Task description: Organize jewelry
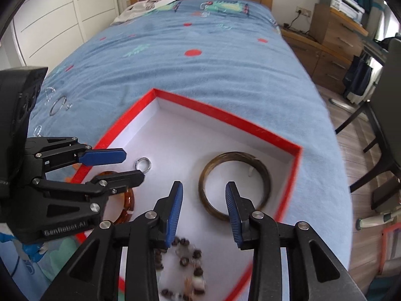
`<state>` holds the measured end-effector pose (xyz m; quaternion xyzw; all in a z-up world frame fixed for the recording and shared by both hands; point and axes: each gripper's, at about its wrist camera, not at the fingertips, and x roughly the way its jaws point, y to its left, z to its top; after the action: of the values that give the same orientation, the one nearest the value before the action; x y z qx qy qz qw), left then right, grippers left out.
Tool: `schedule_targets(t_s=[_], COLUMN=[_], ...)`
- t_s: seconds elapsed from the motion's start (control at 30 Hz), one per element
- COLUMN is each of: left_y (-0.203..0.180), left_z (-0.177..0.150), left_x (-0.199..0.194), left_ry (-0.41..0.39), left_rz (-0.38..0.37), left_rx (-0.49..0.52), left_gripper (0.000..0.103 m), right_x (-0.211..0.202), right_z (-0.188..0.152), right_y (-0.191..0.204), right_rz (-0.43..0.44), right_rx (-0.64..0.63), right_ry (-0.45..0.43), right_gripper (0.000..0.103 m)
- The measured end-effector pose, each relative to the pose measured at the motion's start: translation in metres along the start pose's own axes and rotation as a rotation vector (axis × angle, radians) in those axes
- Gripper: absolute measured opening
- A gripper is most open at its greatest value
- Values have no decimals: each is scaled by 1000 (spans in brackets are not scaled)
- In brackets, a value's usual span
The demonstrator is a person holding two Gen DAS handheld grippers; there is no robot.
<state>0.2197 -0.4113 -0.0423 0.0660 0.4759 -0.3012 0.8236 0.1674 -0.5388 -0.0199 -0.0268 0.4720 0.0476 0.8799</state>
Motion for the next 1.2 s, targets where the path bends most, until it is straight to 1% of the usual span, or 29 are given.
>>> schedule_targets(t_s=[0.13,0.2,0.33,0.5,0.6,0.77,0.97,1.1,1.2], left_y=[-3,-2,6,16,25,40,55,75,97], left_z=[-2,-6,-18,-46,-66,-98,-132,-152,-166], left_x=[-31,-51,-92,-148,-175,-211,-247,-272,-286], left_ry=[-29,-47,-83,-146,-164,-158,-193,-213,-220], left_rz=[3,20,57,115,139,156,193,219,234], left_rx=[7,0,-38,-49,-64,-77,-82,-102,-145], left_gripper=[37,37,42,42,42,42,42,42,42], right_x=[-29,-46,-79,-119,-138,-161,-182,-195,-201], right_z=[-4,-7,-17,-33,-43,-58,-69,-72,-71], right_y=[0,1,10,36,55,85,120,140,152], right_rz=[-27,-40,-47,-36,-14,9,37,55,65], right_rx=[24,41,89,123,134,147,144,134,122], right_ry=[-28,-48,-96,-146,-179,-215,-241,-262,-272], right_gripper=[39,43,46,50,52,53,53,53,53])
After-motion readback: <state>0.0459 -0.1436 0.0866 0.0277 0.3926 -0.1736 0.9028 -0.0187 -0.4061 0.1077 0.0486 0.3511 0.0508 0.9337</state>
